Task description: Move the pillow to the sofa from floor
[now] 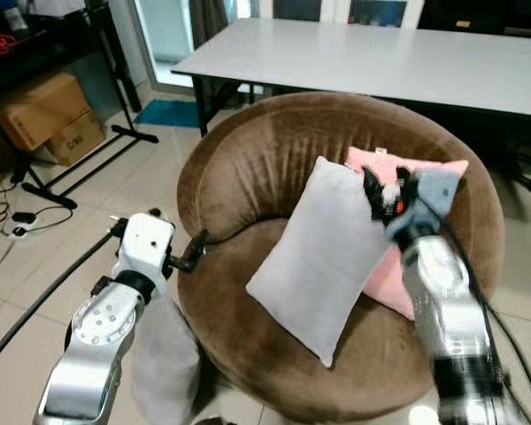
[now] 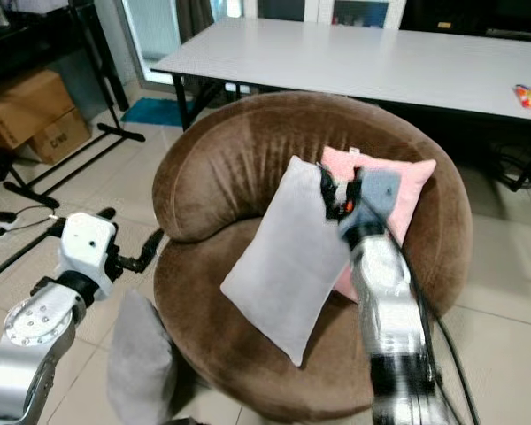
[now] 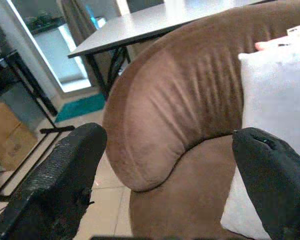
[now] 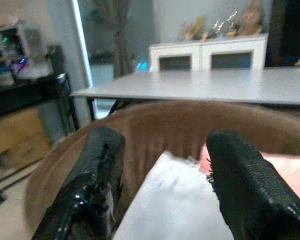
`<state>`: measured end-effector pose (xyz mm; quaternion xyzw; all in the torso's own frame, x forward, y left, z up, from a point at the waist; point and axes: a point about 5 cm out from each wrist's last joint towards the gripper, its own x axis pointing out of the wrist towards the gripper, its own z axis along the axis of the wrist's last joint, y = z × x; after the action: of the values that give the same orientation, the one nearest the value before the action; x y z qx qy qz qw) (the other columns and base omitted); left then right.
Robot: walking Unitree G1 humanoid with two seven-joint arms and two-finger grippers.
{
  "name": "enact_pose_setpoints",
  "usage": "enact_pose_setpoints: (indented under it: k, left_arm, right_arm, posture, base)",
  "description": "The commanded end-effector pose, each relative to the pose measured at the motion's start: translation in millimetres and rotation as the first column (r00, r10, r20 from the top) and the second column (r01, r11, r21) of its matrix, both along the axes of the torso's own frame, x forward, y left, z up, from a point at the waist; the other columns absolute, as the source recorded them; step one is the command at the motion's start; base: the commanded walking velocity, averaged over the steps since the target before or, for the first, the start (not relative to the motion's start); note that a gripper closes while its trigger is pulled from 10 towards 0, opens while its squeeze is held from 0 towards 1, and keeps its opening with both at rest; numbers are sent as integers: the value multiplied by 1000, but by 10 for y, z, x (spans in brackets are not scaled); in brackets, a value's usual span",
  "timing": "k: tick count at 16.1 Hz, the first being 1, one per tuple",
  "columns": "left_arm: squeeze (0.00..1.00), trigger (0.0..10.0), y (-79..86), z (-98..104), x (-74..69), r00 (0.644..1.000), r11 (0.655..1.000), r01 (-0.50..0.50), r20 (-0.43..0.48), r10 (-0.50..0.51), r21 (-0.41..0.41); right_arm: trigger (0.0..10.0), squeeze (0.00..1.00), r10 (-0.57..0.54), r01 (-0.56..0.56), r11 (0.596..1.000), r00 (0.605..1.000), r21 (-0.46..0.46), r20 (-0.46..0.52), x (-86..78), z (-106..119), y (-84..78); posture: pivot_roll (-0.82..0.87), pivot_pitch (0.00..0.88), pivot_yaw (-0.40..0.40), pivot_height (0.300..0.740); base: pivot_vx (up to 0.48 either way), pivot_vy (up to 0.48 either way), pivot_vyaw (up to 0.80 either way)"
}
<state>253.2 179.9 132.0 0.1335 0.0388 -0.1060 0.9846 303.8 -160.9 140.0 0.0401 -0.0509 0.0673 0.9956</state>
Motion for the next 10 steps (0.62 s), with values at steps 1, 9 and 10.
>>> enact_pose_setpoints:
  k: [1, 9, 10]
  left_arm:
    - [0, 10000, 10, 7, 6, 1000, 1000, -20, 11, 20, 10]
    - [0, 10000, -36, 7, -20, 999, 999, -33, 21, 33, -8]
    - [0, 10000, -38, 6, -23, 999, 999, -32, 22, 33, -8]
  right_arm:
    - [10000, 0, 20, -20, 1000, 999, 3, -35, -67, -17, 77]
    - [10000, 0, 99, -108, 992, 988, -71, -115, -331, -23, 93]
    - [10000, 0, 119, -129, 989, 985, -78, -122, -340, -21, 117]
  posture:
    - [-91, 0, 61, 740]
    - [-84, 0, 23, 740]
    - [-84, 0, 23, 740]
  base:
    - [0, 0, 0]
    - [0, 165, 0]
    - [0, 311, 0]
